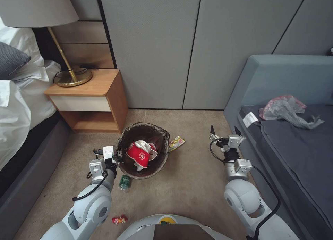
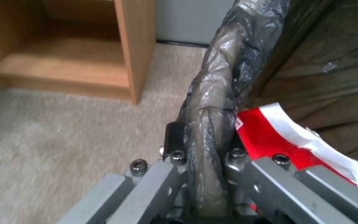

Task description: Pick up the trash bin, then pick up the garbage from the floor and place it into the trash bin.

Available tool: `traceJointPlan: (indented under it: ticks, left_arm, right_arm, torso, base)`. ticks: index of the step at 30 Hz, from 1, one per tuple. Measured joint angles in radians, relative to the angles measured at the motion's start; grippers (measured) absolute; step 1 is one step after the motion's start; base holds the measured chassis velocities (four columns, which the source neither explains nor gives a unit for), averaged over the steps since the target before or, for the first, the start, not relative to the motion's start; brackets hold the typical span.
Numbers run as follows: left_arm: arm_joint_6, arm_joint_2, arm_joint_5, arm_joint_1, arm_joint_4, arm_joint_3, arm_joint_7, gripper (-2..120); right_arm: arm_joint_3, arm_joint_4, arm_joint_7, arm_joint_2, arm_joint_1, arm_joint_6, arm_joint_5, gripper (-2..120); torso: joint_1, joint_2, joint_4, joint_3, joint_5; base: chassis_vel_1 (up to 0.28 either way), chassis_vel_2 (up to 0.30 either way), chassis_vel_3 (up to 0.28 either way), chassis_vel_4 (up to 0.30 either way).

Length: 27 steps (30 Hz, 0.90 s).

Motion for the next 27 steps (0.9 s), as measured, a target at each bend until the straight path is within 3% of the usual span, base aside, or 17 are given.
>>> traceJointPlan:
  ticks: [18,27]
  left_arm:
    - [-0.002,-0.003,0.005,0.004,-0.002,0.001,0.0,0]
    - [-0.002,-0.004,0.005,0.004,-0.002,0.001,0.0,0]
  right_arm:
    - [-0.011,0.003,0.006,0.006,0.011,-0.006,0.0,100]
    - [-0.011,0.003,0.006,0.006,0.011,-0.006,0.001,100]
  torso:
    - [0.0,0.0,0.0001,0.0,-0.0001]
    - [0.0,0.0,0.0001,0.0,-0.0002]
  base:
    - [-0.229,0.226,0.225,-0.225]
    - [-0.08,0.09,0.098,-0.095]
